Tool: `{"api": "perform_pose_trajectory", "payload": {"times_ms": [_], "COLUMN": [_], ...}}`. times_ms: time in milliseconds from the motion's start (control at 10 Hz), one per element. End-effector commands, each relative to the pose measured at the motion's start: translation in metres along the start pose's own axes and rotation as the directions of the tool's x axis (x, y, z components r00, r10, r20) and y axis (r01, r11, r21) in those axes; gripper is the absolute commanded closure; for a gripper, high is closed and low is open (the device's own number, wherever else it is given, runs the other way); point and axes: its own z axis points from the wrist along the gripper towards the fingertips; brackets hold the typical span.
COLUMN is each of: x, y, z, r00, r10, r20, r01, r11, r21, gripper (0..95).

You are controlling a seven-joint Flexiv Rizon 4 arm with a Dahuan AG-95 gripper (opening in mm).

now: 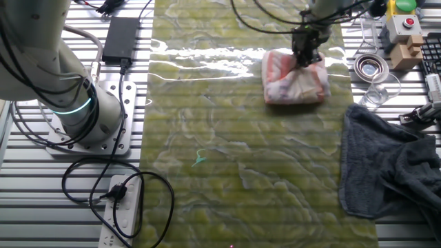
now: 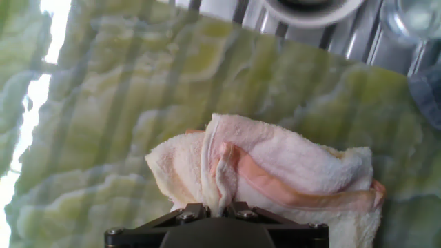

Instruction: Clean the table with a cloth

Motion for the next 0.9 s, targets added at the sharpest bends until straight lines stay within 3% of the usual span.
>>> {"api": "perform_pose_trajectory", "payload": {"times_ms": [100,500,800,900], "x": [0.014,0.02,0.032,0.038], "y": [0.001,-0.004,-0.009,-0.012], "z": [0.004,-0.001,-0.001,-0.001], "r00": [1.0,0.999,0.999,0.998], "r10": [0.0,-0.003,-0.002,0.007], "r20": [-0.009,-0.038,-0.051,-0.067], "r01": [0.0,0.002,0.001,-0.008], "r11": [1.0,1.0,1.0,1.0], "r21": [-0.001,-0.011,-0.016,-0.018], "gripper": [95.0,95.0,95.0,95.0]}}
